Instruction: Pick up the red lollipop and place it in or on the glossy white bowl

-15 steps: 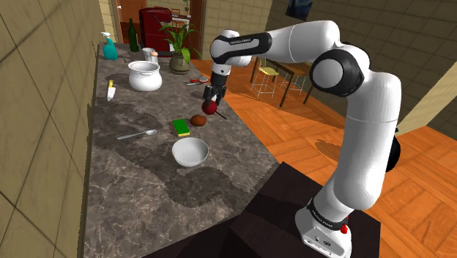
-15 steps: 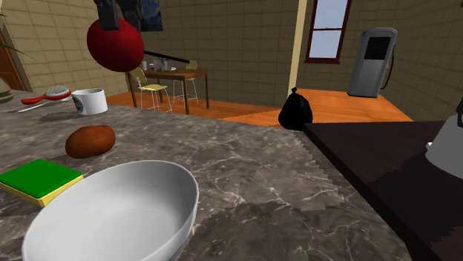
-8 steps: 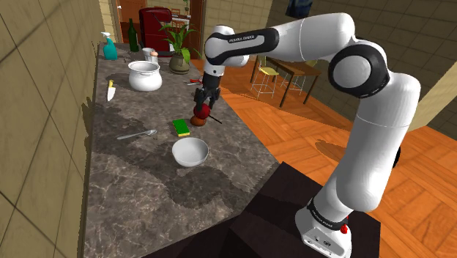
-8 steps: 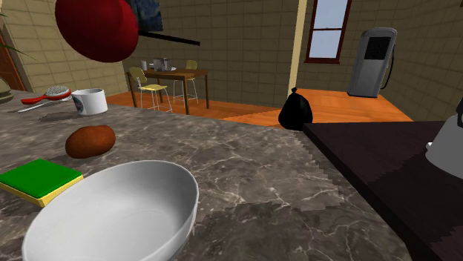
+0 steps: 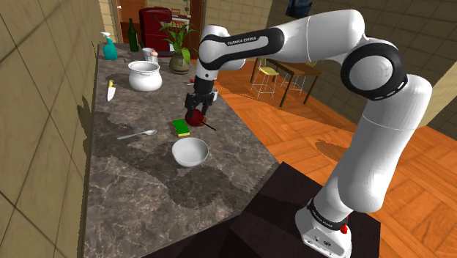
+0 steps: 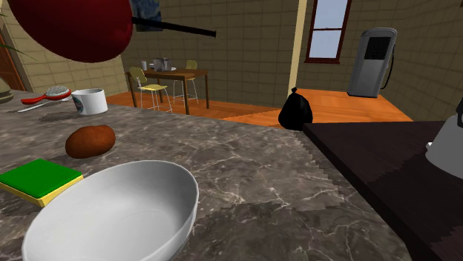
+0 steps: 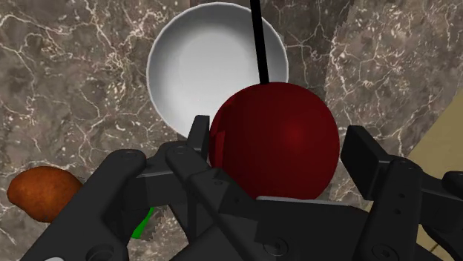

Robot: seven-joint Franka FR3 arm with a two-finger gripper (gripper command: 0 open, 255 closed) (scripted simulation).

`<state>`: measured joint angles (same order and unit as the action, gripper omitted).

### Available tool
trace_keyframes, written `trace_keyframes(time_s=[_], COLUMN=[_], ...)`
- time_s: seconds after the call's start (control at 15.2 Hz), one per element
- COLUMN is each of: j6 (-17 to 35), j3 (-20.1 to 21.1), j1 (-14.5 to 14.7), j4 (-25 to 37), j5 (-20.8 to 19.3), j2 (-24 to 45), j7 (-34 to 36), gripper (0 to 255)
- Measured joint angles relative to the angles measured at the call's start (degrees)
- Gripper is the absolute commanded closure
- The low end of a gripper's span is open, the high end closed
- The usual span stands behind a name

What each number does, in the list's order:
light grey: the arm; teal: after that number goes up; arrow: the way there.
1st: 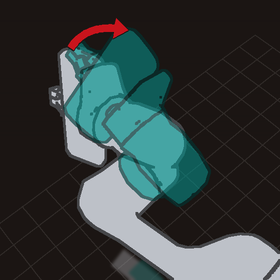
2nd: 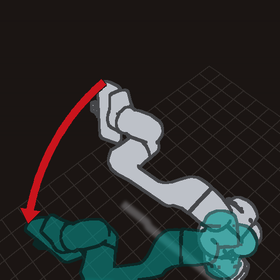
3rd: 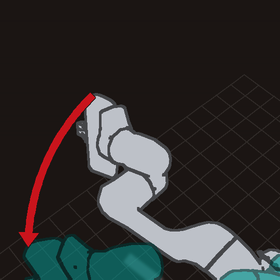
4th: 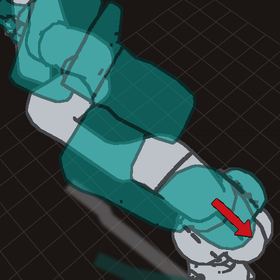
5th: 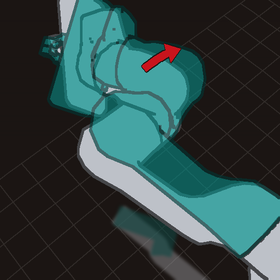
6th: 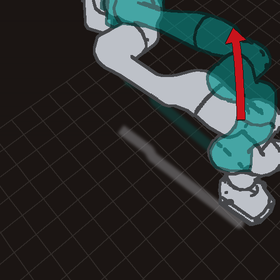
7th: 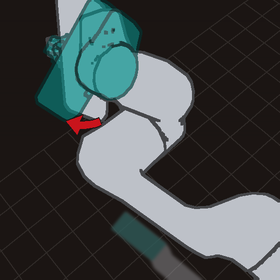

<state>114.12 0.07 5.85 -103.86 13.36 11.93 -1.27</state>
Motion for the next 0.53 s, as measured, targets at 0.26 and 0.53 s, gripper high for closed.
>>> trace_keyframes(time_s=[0.26,0.53], j6=[2.8,5.3], j3=[0.1,0.2], j1=[0.1,0.1], j4=[-1.9,-3.4], j5=[0.3,0.6], j2=[0.9,2.0], j7=[-0.4,-1.1], gripper=[255,255])
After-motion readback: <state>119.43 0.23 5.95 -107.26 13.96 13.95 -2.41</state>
